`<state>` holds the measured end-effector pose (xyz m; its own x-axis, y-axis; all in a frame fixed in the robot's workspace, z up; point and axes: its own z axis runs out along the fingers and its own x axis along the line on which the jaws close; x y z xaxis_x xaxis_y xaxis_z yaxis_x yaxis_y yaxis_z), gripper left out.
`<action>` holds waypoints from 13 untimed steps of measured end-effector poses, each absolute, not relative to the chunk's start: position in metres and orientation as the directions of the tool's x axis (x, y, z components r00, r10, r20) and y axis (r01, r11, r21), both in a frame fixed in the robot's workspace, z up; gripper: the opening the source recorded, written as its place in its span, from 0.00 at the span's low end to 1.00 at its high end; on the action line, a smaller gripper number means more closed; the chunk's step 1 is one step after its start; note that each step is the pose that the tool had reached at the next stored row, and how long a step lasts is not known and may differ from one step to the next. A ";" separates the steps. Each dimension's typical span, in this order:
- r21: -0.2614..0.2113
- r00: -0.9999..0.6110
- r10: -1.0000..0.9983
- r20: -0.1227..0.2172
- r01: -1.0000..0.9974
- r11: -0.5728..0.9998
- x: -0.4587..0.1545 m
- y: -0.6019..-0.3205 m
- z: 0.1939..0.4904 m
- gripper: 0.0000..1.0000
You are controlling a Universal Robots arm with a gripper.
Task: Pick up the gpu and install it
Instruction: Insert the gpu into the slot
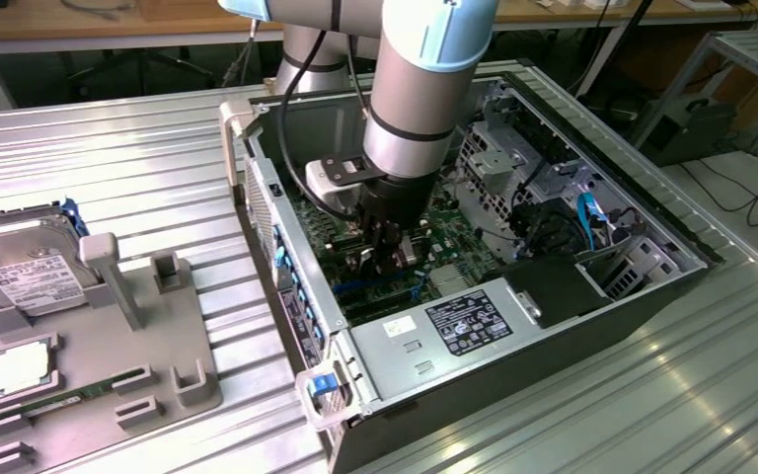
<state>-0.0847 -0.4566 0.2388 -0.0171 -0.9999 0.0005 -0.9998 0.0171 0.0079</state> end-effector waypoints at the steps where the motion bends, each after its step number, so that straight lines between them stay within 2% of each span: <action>1: 0.008 -0.017 -1.000 0.000 -1.000 0.017 -0.085 -0.457 0.239 0.28; 13: 0.008 -0.013 -1.000 0.001 -1.000 0.013 -0.085 -0.457 0.241 0.28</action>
